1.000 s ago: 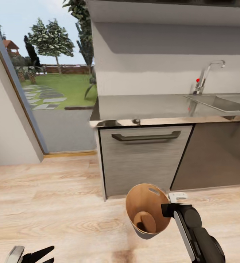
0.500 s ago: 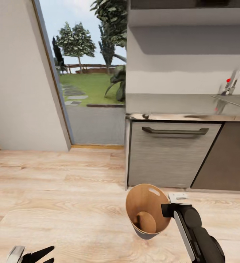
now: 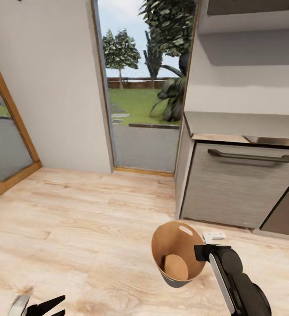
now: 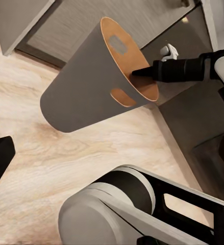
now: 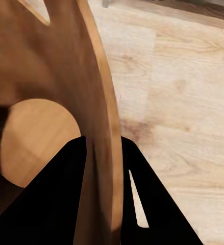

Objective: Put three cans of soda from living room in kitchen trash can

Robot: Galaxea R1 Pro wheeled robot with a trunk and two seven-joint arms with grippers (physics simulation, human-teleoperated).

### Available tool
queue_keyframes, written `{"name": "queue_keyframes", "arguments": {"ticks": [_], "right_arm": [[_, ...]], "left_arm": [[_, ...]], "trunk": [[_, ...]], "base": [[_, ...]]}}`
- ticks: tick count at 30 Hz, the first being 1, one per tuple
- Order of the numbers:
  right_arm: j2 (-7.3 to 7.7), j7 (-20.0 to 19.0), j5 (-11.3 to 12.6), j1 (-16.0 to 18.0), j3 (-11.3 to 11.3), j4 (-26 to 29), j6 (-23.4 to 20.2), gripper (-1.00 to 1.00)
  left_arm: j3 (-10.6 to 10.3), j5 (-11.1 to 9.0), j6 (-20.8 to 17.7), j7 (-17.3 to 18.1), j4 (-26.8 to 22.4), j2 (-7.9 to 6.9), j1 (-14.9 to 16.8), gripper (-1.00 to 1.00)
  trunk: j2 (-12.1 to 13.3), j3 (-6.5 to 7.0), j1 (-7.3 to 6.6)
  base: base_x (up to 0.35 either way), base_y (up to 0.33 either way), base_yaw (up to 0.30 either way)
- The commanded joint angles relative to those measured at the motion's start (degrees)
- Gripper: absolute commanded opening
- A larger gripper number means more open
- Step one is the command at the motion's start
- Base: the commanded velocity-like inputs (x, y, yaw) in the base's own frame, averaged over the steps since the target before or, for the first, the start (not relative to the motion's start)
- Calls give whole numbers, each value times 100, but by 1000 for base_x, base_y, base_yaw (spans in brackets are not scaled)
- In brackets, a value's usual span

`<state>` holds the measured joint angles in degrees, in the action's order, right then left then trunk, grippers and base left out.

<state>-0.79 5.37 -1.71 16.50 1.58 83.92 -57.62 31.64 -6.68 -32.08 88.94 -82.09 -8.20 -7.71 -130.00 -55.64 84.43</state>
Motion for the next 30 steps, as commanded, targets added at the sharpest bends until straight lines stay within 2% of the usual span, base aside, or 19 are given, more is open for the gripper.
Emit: {"name": "queue_keyframes", "arguments": {"ticks": [1, 30], "right_arm": [[-1, -18, 66, 2, 1, 2, 5, -100], [-1, -17, 65, 4, 5, -92, 13, -100]], "left_arm": [[0, 0, 0, 0, 0, 1, 1, 100], [-7, 0, 0, 0, 0, 3, 3, 100]], "trunk": [[0, 1, 0], [0, 1, 0]], "base": [[-141, 285, 286], [-10, 317, 286]]}}
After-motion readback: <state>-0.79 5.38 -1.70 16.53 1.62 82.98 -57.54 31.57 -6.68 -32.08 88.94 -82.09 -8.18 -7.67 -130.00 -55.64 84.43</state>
